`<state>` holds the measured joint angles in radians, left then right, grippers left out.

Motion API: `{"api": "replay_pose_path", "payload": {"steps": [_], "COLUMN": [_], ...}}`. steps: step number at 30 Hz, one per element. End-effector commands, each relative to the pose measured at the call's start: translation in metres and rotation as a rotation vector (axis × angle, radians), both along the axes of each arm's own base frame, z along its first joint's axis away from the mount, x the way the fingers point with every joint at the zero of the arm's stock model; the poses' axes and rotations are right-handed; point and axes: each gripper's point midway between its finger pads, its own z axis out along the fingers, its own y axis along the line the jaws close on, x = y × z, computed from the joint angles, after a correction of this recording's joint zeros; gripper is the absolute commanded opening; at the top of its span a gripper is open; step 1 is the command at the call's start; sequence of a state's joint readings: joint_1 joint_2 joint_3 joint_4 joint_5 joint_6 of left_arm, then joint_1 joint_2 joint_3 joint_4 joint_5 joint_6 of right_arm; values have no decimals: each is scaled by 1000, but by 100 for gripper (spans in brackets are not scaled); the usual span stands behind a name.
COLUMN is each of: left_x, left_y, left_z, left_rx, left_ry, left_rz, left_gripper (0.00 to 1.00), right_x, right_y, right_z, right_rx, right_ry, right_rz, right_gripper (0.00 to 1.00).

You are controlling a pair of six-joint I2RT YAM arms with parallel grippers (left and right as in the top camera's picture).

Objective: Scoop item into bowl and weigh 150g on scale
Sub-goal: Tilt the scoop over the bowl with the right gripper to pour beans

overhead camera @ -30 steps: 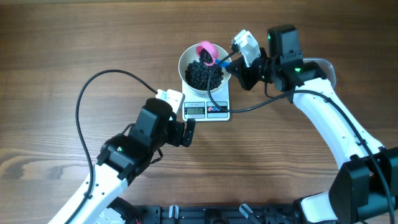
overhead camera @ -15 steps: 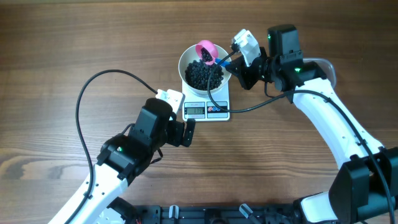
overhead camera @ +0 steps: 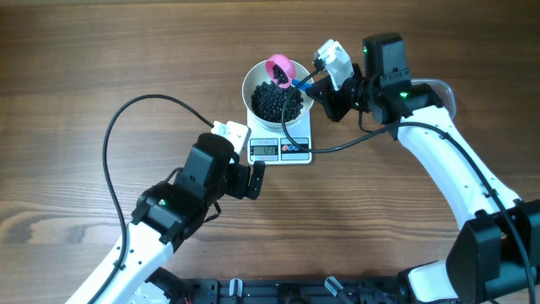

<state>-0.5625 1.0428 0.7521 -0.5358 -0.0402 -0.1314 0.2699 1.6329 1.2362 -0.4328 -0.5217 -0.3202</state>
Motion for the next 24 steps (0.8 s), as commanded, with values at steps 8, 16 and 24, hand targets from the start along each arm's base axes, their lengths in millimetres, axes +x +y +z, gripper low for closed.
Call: {"api": "replay_pose_path", "payload": {"steps": [8,16,24], "left_x": [2,2,2], "left_y": [3,3,3], "left_z": [-1,-1,-1], "left_rx": [22,21,21], "left_ry": [-9,-9,-9], "left_rz": [-1,-1,-1], "left_gripper": [100,100,100], "right_x": [2,-3,-3], "right_y": [-3,-7,-6], "right_z": [-9,-18,-16], "right_rx": [-81,-136,-93], "right_ry": [-50,-40,2], "right_rz": [43,59,16], "right_gripper": [4,4,4]}}
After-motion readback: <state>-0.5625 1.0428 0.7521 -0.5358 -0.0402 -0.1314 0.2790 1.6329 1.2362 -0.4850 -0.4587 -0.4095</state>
